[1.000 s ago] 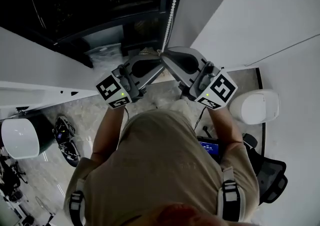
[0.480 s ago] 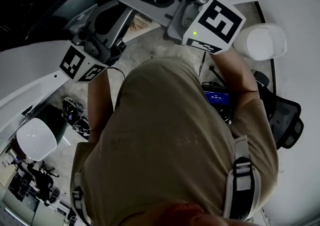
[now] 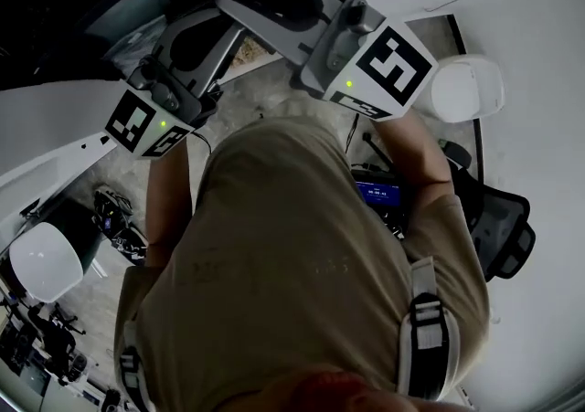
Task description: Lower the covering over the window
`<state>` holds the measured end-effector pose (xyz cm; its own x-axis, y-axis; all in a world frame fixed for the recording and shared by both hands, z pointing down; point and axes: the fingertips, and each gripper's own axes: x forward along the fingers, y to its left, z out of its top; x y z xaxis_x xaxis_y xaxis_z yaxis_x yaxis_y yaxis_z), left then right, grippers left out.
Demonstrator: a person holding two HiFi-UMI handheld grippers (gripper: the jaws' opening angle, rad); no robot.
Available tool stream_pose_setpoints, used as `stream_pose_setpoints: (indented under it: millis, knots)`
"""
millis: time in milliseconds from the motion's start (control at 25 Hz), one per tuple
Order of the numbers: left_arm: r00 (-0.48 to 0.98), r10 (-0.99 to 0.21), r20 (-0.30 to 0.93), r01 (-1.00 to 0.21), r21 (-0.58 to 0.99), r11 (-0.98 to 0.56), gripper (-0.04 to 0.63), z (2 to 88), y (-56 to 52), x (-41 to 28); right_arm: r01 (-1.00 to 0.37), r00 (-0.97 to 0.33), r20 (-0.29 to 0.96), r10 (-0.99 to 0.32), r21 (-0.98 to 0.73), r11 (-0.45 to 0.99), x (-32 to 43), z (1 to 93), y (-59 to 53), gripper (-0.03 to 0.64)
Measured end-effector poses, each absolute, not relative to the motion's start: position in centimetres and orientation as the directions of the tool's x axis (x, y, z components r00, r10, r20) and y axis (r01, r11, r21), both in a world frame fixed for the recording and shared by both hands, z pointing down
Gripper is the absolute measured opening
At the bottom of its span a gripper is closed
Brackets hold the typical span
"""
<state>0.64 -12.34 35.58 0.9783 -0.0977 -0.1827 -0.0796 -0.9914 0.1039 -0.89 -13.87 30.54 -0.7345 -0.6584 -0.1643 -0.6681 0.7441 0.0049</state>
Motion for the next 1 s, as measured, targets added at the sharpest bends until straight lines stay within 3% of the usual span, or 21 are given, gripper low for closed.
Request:
stream_pose_setpoints:
  millis: [280,600,1000]
  knots:
    - [0.974,-0.17,-0.151,-0.162,0.064,-0.985,0.025,35.0,-10.9,0.6,-0.643,-0.753,-0.2,-0.627,0.016,0.766,-0.9,30.1,-12.5,0.032]
    - [0.959,-0.257,-0.116,-0.255,0.033,-0.966,0.025,34.3,-11.3,-0.1,-0.563,-0.777,-0.326,-0.539,-0.023,0.826,-1.3,27.0,-13.3,0.032]
    - [0.95,-0.303,-0.078,-0.296,0.086,-0.951,0.025,34.6,-11.2,3.5,-0.497,-0.785,-0.399,-0.473,-0.048,0.866,1.9,24.7,-14.1,0.031]
